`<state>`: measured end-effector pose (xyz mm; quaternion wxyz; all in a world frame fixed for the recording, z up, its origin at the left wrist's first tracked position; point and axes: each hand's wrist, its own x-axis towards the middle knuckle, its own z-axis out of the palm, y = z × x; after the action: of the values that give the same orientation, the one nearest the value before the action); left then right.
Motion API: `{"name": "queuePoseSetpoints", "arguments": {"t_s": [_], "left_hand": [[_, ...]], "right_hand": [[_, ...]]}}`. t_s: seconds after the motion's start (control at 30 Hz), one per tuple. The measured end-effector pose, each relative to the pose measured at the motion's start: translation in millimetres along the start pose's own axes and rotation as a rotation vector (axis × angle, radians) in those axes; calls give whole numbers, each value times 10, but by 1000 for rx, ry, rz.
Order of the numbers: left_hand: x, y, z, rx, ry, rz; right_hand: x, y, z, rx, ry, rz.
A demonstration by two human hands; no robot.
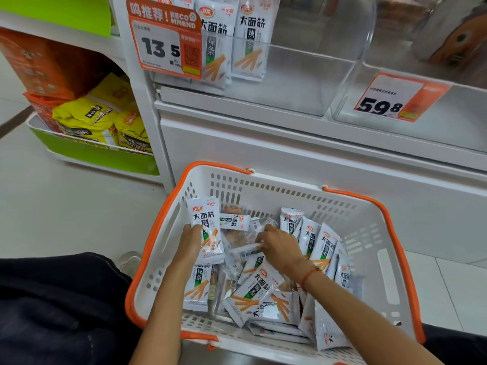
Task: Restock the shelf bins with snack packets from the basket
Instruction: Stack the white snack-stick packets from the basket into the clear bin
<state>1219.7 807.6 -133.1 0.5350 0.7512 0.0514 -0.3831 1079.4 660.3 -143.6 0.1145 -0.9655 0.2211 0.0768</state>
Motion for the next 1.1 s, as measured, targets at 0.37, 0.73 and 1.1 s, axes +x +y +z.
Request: {"name": "queuePoseSetpoints", "arguments": {"t_s": [0.37, 0.73, 1.1], "left_hand": [[-180, -10, 295, -120, -173, -14], [-201, 41, 462, -263, -168, -94], [-99, -95, 244, -205, -151, -46]], "right_hand": [[33, -142, -580, 1212, -252, 314], [-42, -427, -239, 911, 178, 333], [-43, 65, -408, 159, -323, 221]]}}
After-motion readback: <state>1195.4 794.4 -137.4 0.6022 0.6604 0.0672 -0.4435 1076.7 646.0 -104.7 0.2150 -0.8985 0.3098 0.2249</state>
